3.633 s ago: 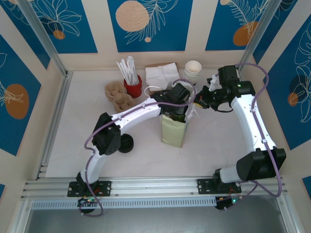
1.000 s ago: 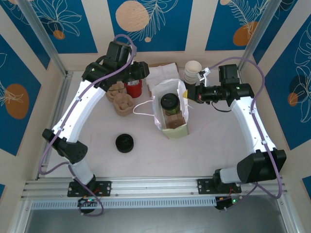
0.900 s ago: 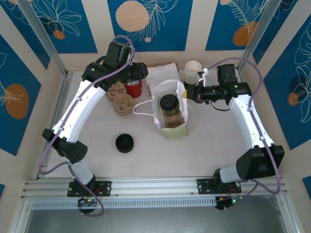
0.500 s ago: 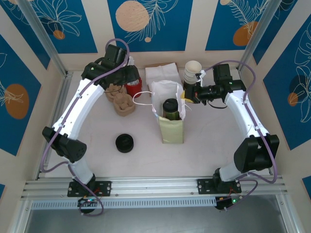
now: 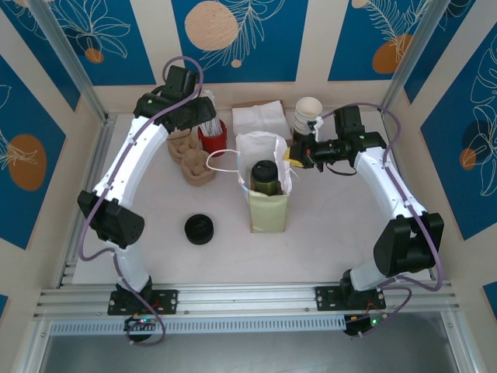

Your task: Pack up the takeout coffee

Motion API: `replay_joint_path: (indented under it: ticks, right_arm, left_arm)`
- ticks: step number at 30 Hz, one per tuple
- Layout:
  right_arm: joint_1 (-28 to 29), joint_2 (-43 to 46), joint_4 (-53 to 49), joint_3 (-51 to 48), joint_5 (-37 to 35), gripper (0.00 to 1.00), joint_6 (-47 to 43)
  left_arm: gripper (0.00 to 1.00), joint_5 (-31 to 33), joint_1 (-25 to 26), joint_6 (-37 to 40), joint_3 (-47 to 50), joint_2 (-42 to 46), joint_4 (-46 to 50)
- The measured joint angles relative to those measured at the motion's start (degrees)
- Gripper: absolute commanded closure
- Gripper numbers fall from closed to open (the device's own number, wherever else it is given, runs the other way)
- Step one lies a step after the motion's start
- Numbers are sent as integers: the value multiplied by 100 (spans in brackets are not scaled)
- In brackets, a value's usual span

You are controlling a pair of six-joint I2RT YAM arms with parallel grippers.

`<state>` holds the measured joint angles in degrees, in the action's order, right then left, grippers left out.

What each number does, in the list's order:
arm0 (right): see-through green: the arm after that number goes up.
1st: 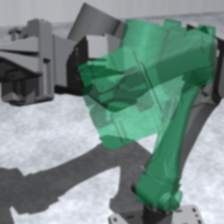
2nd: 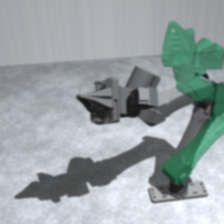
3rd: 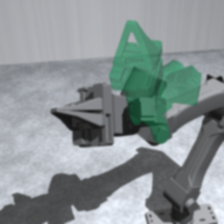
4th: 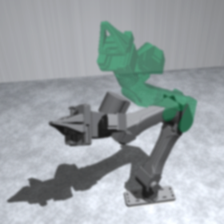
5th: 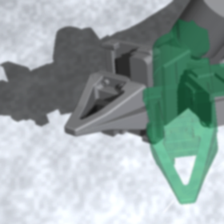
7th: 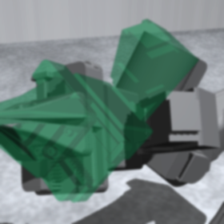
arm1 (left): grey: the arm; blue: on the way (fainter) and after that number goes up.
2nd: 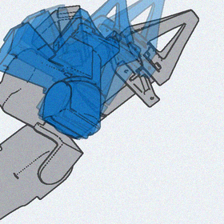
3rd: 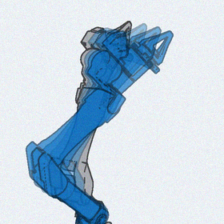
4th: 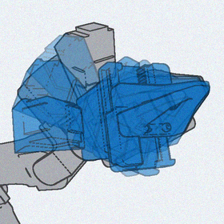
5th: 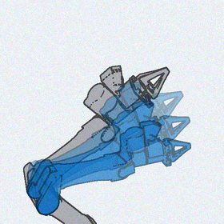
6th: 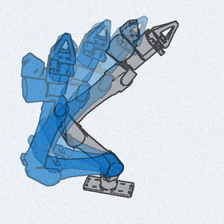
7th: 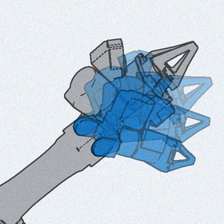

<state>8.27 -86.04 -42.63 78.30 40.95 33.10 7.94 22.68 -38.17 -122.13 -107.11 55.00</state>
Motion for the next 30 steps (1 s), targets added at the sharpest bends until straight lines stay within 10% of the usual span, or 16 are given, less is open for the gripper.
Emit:
replay_joint_path:
  ticks: [18,30]
  right_arm:
    - [-50,584,337,-468,-402,49,151]
    - [-122,1091,-87,-101,-1300,41,-553]
  left_arm:
    - [23,741,-229,791,-308,-372,-754]
    - [31,293,-863,1335,809,-610,-2011]
